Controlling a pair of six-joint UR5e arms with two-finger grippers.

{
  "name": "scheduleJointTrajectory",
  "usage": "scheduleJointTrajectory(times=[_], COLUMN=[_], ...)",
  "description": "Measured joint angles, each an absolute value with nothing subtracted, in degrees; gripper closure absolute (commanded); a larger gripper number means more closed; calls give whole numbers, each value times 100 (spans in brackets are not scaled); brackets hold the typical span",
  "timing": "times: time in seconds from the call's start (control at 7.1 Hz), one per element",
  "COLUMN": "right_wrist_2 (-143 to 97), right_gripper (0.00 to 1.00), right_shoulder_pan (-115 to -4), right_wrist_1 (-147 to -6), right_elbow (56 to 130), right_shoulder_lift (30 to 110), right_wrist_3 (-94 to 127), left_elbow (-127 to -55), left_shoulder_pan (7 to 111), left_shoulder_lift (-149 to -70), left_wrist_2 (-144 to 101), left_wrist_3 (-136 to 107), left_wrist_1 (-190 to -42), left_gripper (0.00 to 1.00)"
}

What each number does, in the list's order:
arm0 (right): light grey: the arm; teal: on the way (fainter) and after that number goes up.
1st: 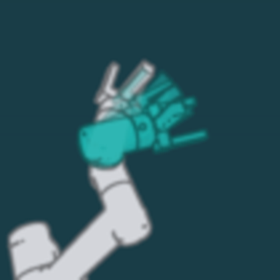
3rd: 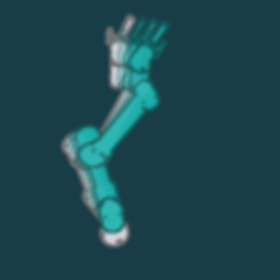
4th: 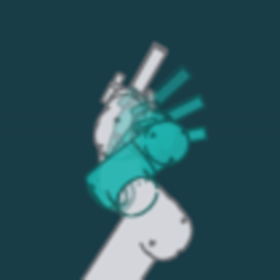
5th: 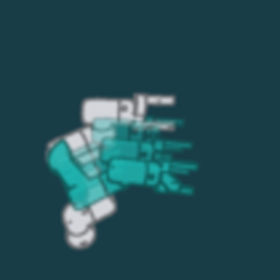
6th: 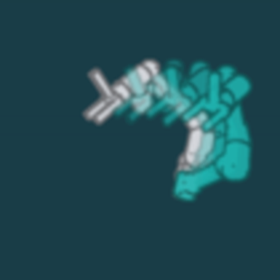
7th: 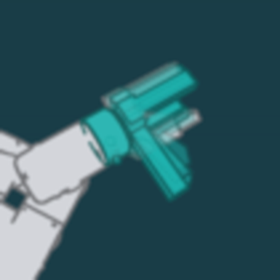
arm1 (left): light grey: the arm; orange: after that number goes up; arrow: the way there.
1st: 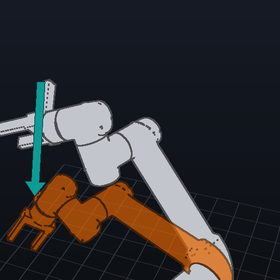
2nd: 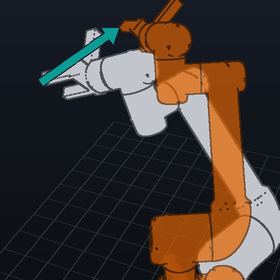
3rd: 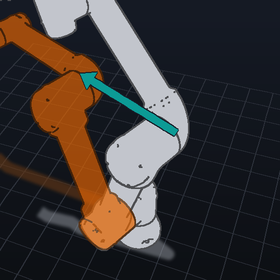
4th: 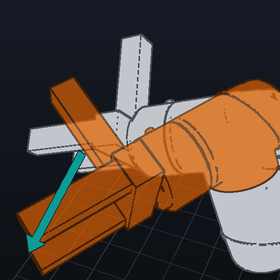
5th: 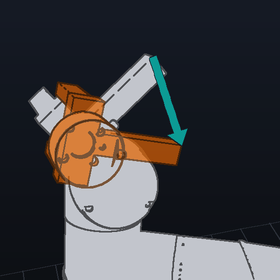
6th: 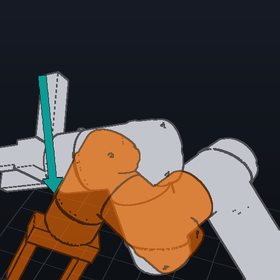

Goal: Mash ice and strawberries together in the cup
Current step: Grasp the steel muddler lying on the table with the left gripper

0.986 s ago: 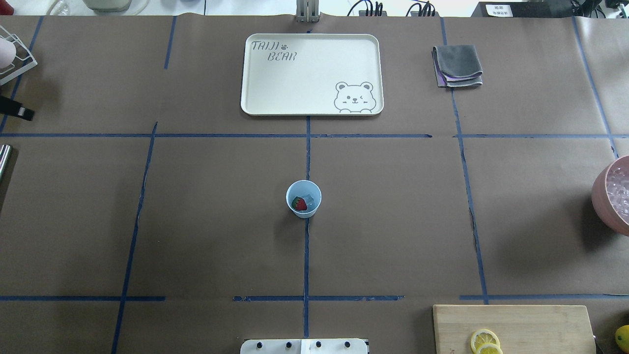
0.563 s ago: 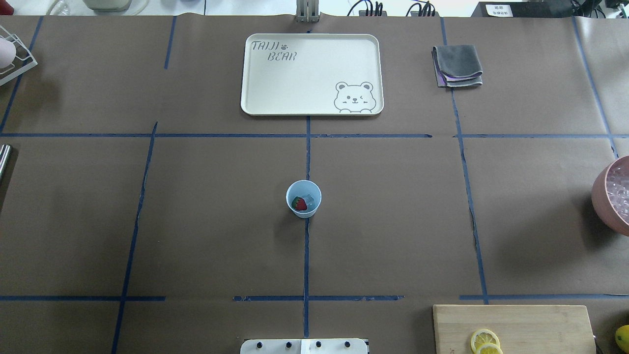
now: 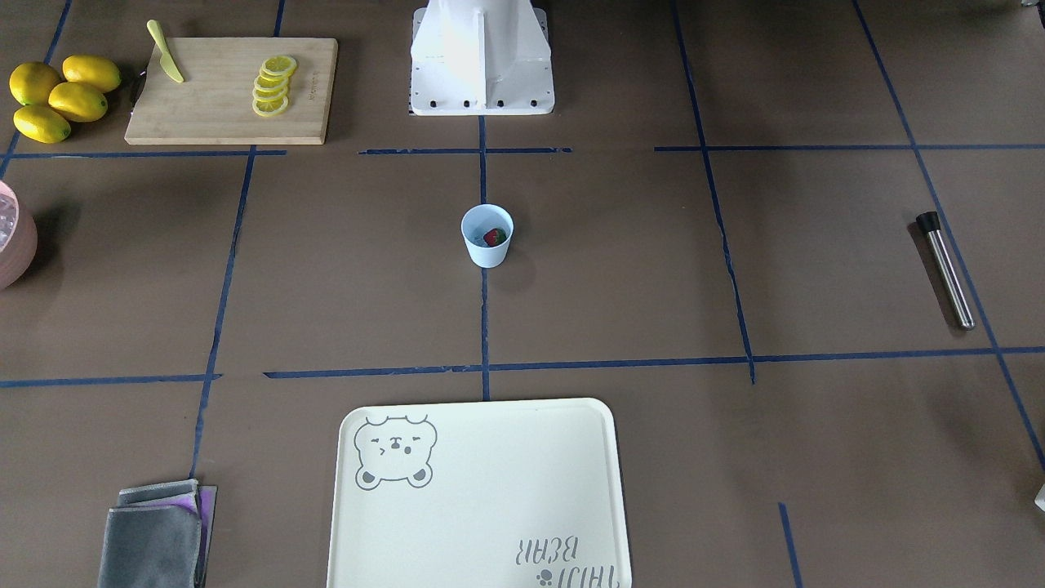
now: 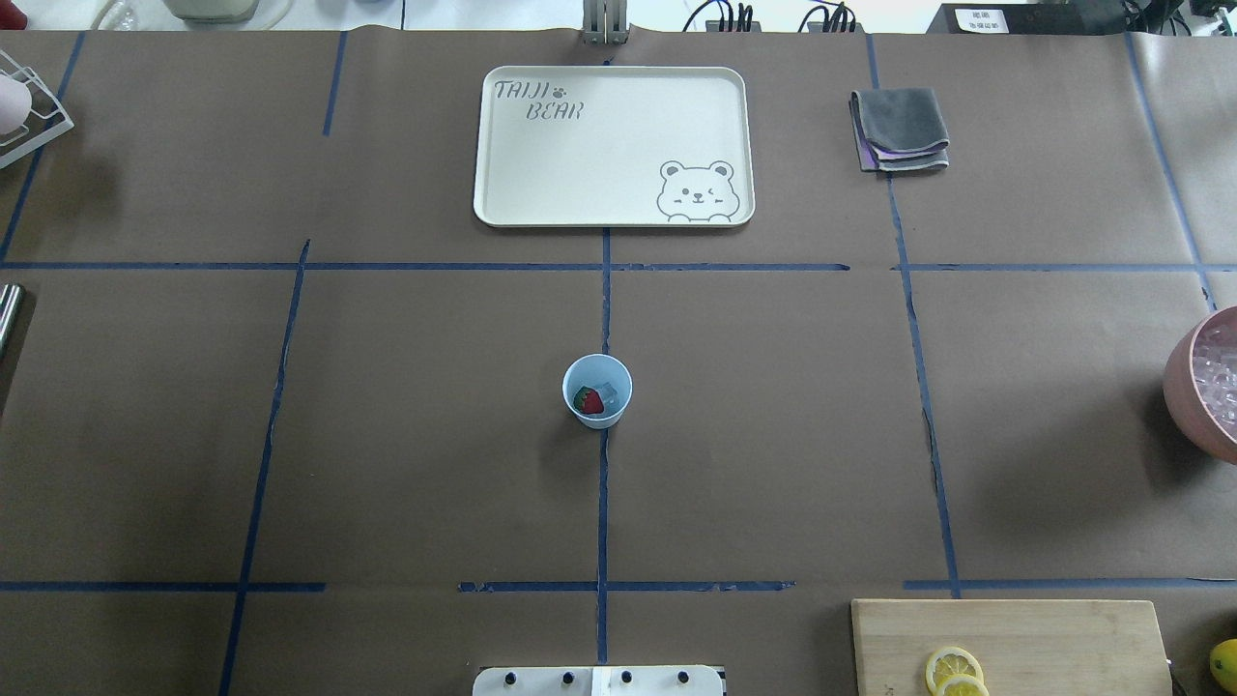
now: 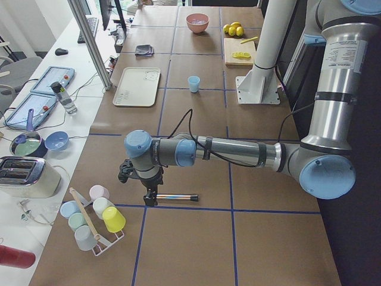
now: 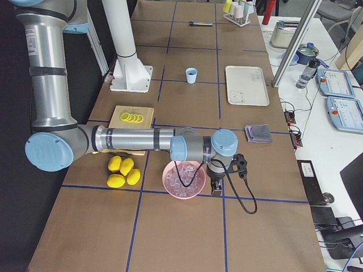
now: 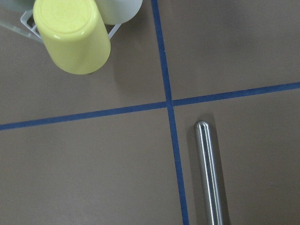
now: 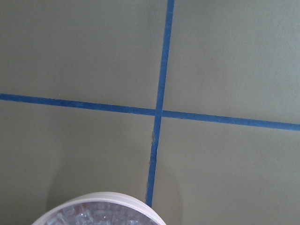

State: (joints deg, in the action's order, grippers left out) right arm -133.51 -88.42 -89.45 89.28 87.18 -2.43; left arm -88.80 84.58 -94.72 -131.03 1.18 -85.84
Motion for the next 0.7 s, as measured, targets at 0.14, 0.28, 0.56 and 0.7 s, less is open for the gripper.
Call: scheduleJointTrajectory(times=[0.14,0.28,0.56,0.7], right_wrist_2=[-13341,-13329,-13341,-13355], right_gripper=[0,0,0,0], right_shoulder_pan=[-8842,-8842,-8842,-8842], right_wrist_1=[-8933,-8924,-8902,-8895], right_elbow=[8947,8959,9033,9067], right_shoulder_lift=[8714,8713,8753,8778], right_wrist_3=[-236,-237,-245,-248], left_elbow=[-8726,-8484,-7804,-7595], left_shoulder_pan=[8313,8091,7566,7412], left_shoulder_lift=[-9398,-9299,-9093,-9061], left_wrist_2=[-13129,-13196,-13289,-13297], left_wrist_3=[-152,-552,-1668,-2008], left_wrist_1=[-8873,-9453,-11177,-11689], left_gripper=[5,5,5,5])
